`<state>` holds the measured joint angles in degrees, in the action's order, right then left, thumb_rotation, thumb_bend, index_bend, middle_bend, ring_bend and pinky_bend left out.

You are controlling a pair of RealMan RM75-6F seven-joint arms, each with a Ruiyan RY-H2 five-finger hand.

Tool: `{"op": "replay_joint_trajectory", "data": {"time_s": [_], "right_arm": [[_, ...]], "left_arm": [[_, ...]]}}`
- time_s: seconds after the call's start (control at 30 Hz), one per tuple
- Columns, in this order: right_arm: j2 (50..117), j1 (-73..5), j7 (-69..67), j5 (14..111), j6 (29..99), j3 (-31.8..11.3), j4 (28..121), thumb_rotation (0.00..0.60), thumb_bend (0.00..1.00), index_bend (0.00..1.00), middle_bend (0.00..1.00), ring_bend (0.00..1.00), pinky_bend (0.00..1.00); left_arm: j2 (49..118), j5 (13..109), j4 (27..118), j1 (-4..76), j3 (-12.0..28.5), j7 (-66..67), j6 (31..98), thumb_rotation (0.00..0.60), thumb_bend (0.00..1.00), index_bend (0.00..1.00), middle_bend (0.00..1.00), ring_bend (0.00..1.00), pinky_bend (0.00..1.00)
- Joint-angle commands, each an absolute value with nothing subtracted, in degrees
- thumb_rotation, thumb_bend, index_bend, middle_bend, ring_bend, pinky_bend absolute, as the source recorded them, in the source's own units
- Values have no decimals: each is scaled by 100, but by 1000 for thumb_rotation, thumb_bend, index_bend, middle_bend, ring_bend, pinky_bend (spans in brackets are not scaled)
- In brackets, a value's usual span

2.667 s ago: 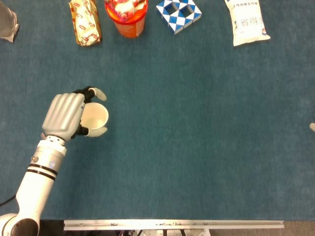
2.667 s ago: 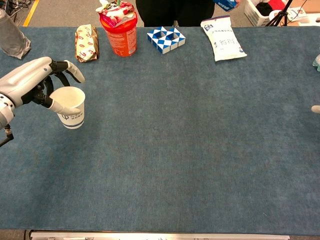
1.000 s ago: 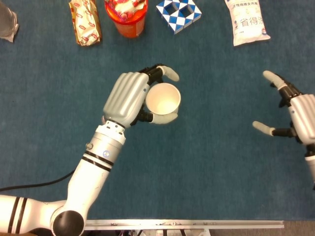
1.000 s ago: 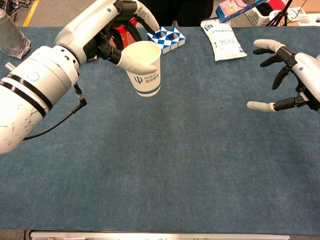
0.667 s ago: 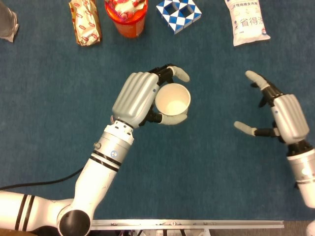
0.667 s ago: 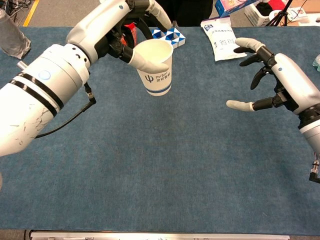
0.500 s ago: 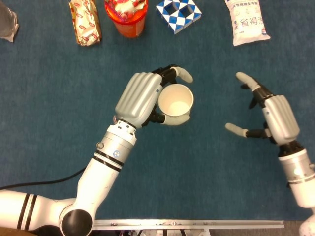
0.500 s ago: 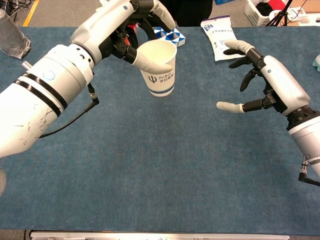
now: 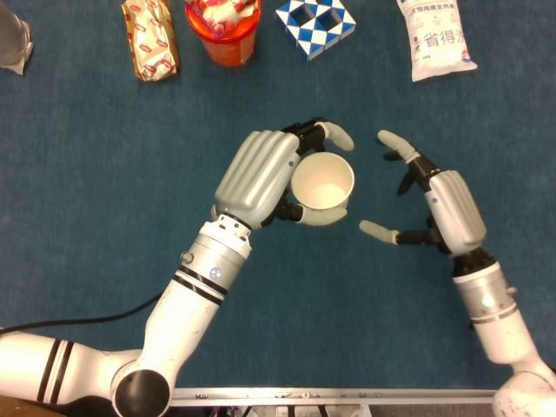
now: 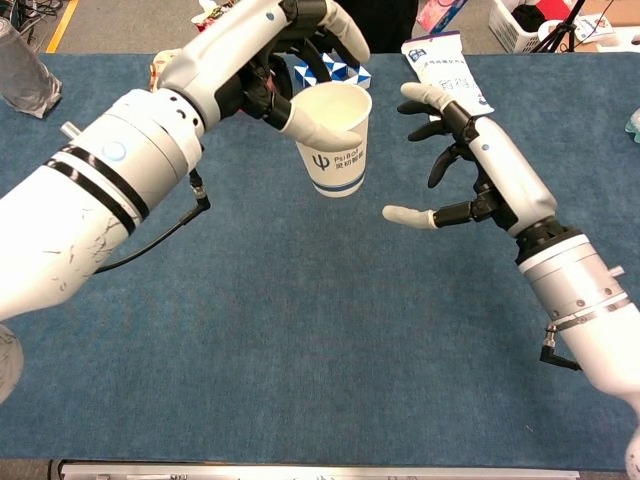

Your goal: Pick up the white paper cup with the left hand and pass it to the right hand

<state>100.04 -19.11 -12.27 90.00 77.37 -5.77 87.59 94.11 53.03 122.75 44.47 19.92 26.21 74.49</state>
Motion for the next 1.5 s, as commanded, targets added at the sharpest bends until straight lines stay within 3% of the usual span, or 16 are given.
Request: {"op": "replay_joint_trajectory", "data": {"time_s": [0.03, 0.8, 1.17, 1.5], "right_arm": [[10148, -1940, -1393, 8981, 7761, -592, 8685, 600, 0, 142, 200, 264, 523], [10638, -2105, -2102, 8913, 7589, -504, 8569, 600, 0, 62, 159, 237, 518], [10768, -2097, -2375, 8911, 7671, -515, 8553, 600, 0, 64, 227, 265, 520], [10955, -2065, -2459, 8900, 7791, -535, 8428, 600, 0, 287, 398, 443, 552]], "left_arm": [[9454, 5306, 12248, 4487, 1999, 2612, 7442, 600, 24, 363, 338, 387, 630], [9785, 5394, 11987, 4721, 1900, 2640, 7435, 600, 23, 363, 333, 386, 630], [9962, 5606, 11786, 4754, 1763, 2705, 7461, 600, 24, 364, 332, 385, 630], [10055, 5650, 11751, 4750, 1729, 2701, 7435, 600, 23, 363, 331, 385, 630]]}}
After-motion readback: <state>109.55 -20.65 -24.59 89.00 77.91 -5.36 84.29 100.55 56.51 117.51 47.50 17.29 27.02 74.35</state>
